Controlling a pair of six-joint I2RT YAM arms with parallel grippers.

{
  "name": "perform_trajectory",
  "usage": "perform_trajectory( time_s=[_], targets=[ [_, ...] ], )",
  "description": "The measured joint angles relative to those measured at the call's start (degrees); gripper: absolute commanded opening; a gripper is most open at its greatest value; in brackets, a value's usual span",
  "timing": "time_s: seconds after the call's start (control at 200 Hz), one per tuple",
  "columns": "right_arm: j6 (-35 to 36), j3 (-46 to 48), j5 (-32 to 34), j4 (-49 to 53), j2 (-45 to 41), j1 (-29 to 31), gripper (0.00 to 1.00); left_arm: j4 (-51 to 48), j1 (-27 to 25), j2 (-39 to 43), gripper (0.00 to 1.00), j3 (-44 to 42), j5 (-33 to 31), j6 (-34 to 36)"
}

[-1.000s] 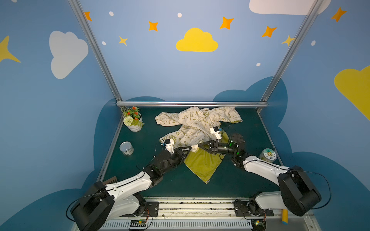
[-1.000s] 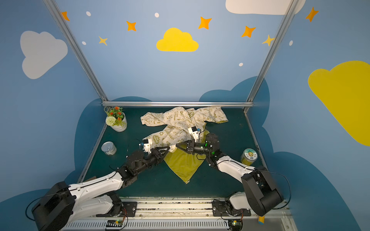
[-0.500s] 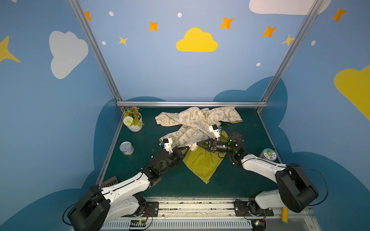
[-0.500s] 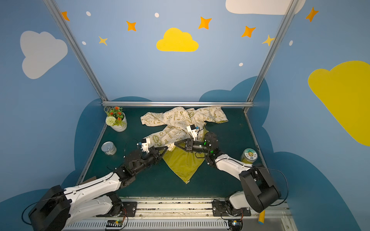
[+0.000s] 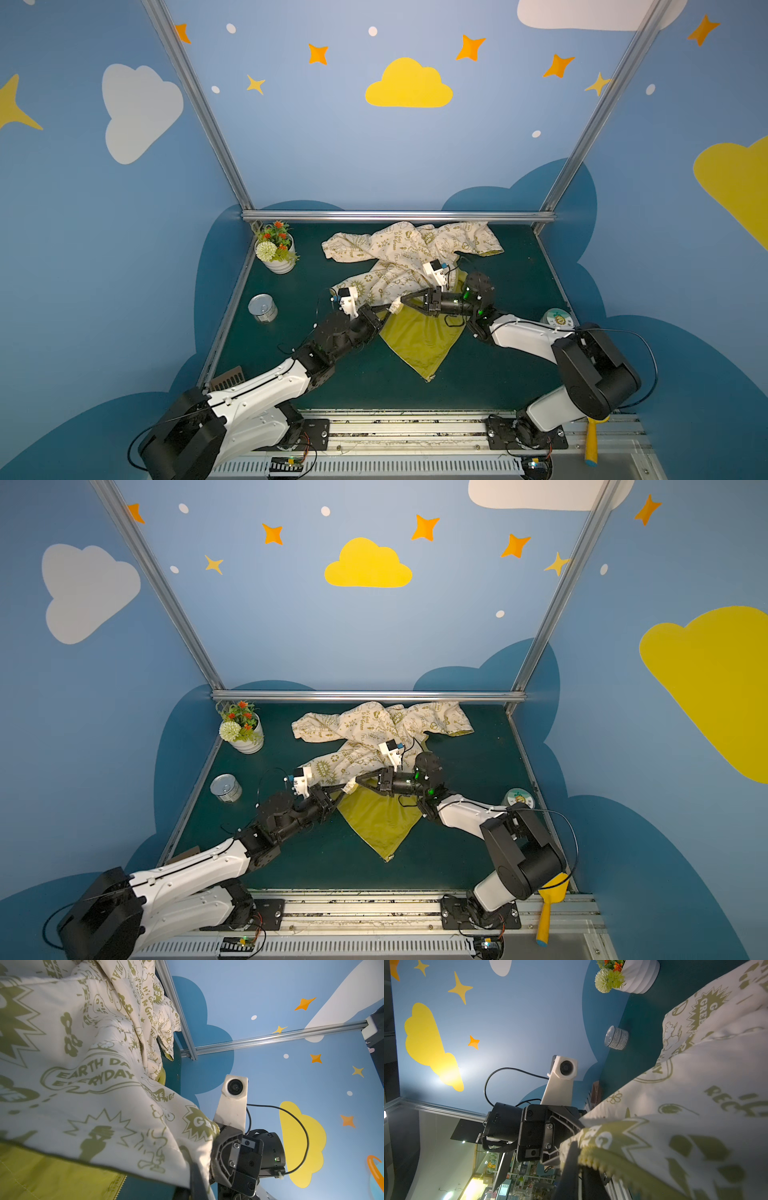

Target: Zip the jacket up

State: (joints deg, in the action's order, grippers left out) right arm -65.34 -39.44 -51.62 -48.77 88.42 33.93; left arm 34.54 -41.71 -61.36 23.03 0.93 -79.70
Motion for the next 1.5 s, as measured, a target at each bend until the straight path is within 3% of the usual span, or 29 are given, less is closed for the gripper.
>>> perform_trajectory(
  time_s=[0.21, 0.606, 1.076, 1.317, 1.502],
  targets=[
    [1.8, -1.2, 0.0, 3.1, 1.0, 1.0, 0.00, -0.3, 0.0, 0.1, 0.13, 0.0, 0.0, -0.1],
    [2.8, -2.6, -0.1, 5.5, 3.1, 2.2, 0.00, -0.3, 0.1, 0.5, 0.10, 0.0, 0.2, -0.1],
    [6.2, -5.1, 0.1, 12.9, 3.5, 3.5, 0.00, 0.0, 0.1, 0.5, 0.26, 0.0, 0.4, -0.2],
    [7.3, -6.2, 0.1, 16.3, 3.7, 4.0, 0.00, 0.3, 0.1, 0.5, 0.40, 0.0, 0.4, -0.2],
    [7.5, -6.4, 0.1, 17.0, 3.7, 4.0, 0.00, 0.1, 0.1, 1.0, 0.42, 0.0, 0.4, -0.2]
  ],
)
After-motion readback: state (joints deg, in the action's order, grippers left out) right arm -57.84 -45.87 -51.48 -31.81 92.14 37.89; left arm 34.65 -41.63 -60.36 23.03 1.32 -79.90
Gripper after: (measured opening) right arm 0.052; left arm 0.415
